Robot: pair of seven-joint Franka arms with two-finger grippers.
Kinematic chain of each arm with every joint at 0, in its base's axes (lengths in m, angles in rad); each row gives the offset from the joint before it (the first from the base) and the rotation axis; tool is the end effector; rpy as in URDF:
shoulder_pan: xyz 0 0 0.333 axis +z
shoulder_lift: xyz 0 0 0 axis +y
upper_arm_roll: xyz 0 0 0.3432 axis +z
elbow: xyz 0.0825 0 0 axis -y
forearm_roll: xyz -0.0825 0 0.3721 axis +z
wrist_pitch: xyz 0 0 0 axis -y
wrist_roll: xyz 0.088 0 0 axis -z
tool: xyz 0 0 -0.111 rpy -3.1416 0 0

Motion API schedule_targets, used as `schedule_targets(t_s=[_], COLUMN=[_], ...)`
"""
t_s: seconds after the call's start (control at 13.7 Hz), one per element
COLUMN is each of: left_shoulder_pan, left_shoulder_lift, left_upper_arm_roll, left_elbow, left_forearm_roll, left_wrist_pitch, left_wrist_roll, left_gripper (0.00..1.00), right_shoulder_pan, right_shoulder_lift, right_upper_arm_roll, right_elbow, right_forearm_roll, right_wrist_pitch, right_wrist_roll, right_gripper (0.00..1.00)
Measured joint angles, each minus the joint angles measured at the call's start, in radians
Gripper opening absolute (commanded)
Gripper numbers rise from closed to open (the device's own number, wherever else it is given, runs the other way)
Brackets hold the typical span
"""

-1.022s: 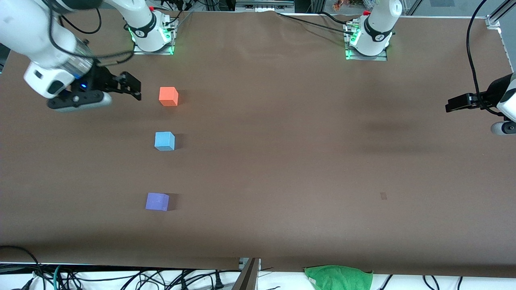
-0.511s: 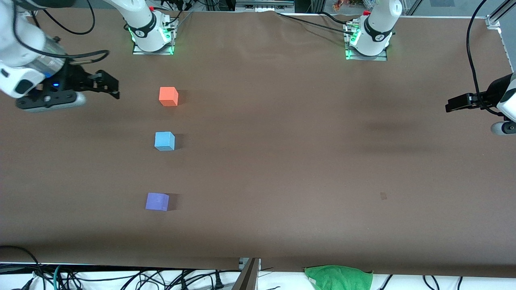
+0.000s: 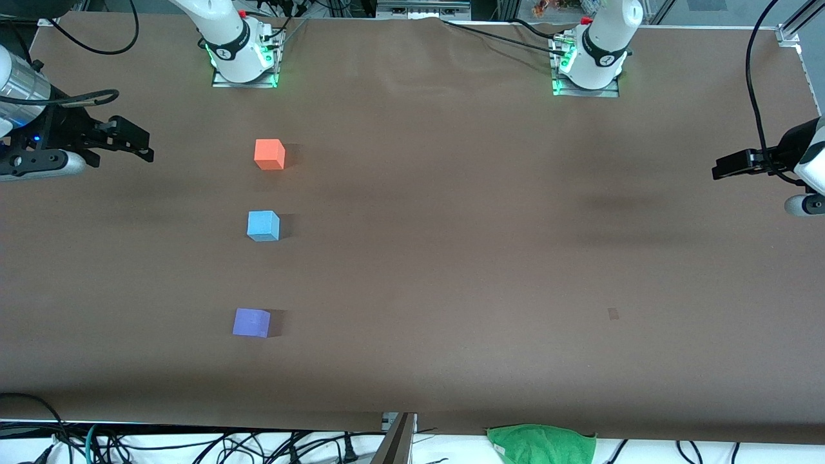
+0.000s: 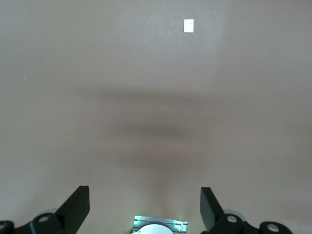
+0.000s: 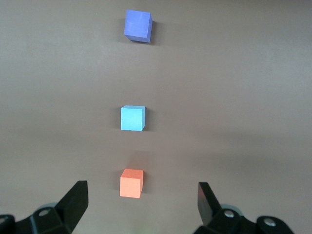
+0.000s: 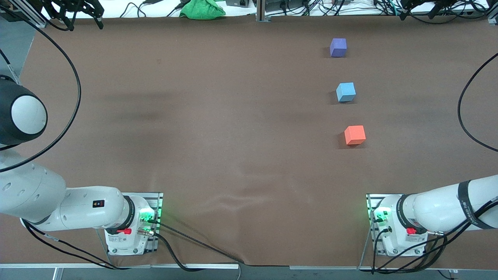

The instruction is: Place blue block between orange and purple blocks

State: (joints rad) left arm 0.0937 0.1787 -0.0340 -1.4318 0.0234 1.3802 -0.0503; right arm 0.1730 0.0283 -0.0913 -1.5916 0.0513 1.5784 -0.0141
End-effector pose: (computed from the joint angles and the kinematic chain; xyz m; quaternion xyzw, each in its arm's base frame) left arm 0.5763 0.0393 0.5956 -0.9918 -0.0554 0.1149 0.0081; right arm 0.5488 0.0514 0.6235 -0.9984 -0.0471 0.0215 0.0236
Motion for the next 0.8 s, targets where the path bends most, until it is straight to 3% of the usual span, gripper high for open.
schedule_targets(t_s=[0.8], left_shoulder_pan=[0.000], left_shoulder_lift=[0.000], left_upper_arm_roll=[0.000], left_elbow=[0.000], left_forearm_roll=[0.000], left_wrist_pitch=[0.000], left_wrist_roll=[0.000], left_gripper=[1.00], right_shoulder_pan=[0.000], right_shoulder_lift=[0.002], right_upper_arm_roll=[0.010], right_elbow=[0.024], right_forearm_roll=[-0.025], right_wrist_pitch=[0.000], right_wrist_roll=[0.000], right_gripper=[0.99])
